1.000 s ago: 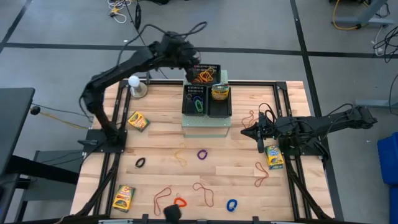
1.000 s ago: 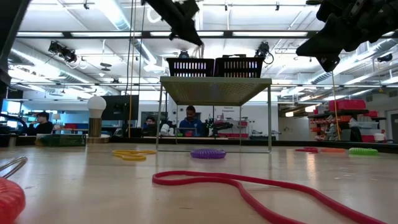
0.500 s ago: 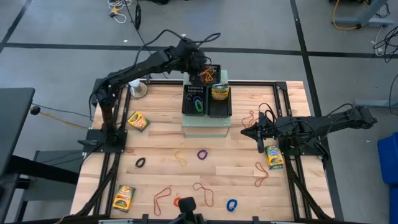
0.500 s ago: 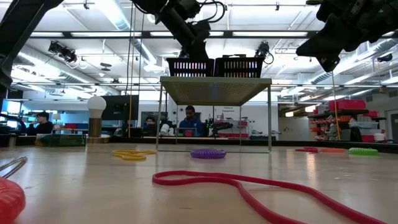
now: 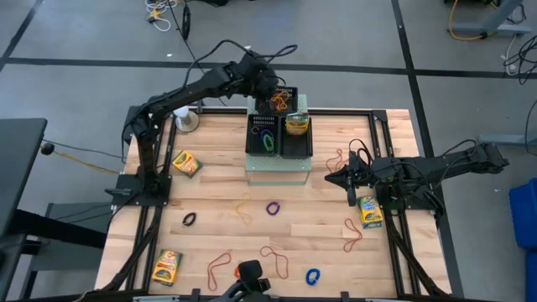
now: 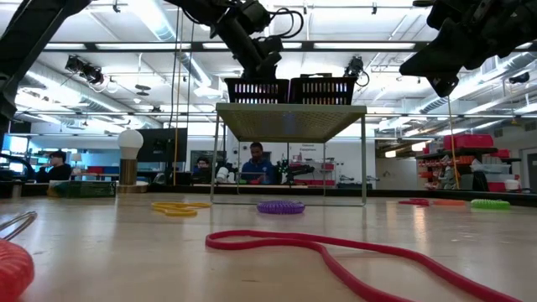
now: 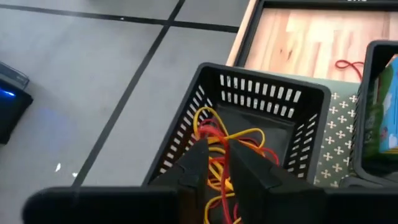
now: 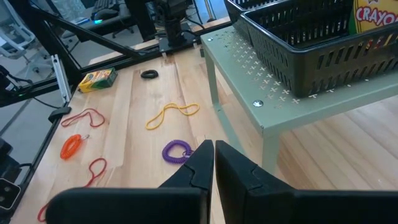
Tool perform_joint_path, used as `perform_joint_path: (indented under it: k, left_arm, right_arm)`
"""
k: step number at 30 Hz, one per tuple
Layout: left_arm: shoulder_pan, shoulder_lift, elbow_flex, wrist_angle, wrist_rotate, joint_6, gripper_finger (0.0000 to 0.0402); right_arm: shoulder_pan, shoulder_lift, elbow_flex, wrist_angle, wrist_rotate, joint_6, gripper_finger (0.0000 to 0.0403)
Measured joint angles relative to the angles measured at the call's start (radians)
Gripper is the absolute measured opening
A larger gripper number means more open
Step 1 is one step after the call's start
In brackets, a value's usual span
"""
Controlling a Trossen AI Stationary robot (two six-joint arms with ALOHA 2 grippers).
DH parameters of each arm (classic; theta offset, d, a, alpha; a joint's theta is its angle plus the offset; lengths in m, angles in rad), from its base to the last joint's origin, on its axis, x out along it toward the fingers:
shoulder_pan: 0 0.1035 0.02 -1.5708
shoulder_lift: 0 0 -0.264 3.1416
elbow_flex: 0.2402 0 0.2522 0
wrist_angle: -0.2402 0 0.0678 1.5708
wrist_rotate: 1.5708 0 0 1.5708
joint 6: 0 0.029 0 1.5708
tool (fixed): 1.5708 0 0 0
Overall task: Pick & Place Office Desk Supplies
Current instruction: Put the red rubber band into the top black bin, then put the yellow crayon box into the bottom right black bin
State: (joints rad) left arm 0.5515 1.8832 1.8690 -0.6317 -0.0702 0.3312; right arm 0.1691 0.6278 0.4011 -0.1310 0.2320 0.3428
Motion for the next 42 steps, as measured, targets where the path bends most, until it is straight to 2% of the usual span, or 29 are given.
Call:
perform_joint_path:
  k: [10,14,21,26,29,31,33,36,42]
  left_arm:
    - [0.006,-0.003,0.0,-0.006,-0.035,0.013,0.0136]
    - [0.007,-0.008,0.0,-0.042,-0.037,0.049,0.0142]
    - [0.008,-0.008,0.08,-0.224,-0.134,0.125,0.0142]
    - [0.004,-0.014,0.275,-0.422,-0.147,0.116,0.0126]
    - [0.018,-0.065,0.331,-0.535,-0.053,0.003,0.009]
    - [0.024,-0.115,0.333,-0.618,-0.027,-0.056,0.0056]
    - [0.028,-0.17,0.302,-0.695,-0.025,-0.101,0.002]
    - [0.018,-0.268,0.183,-0.704,-0.023,-0.202,0.0007]
    - [-0.051,-0.563,-0.269,-0.552,-0.033,-0.457,0.0005]
  right_arm:
    - [0.0,0.0,0.0,0.0,0.0,0.0,0.0025]
    - [0.0,0.0,0.0,0.0,0.0,0.0,0.0025]
    - [0.0,0.0,0.0,0.0,0.0,0.0,0.0025]
    - [0.0,0.0,0.0,0.0,0.0,0.0,0.0025]
    - [0.0,0.0,0.0,0.0,0.0,0.0,0.0025]
    - [0.0,0.0,0.0,0.0,0.0,0.0,0.0025]
    - [0.0,0.0,0.0,0.0,0.0,0.0,0.0025]
    - [0.0,0.0,0.0,0.0,0.0,0.0,0.0025]
    - [0.0,0.0,0.0,0.0,0.0,0.0,0.0025]
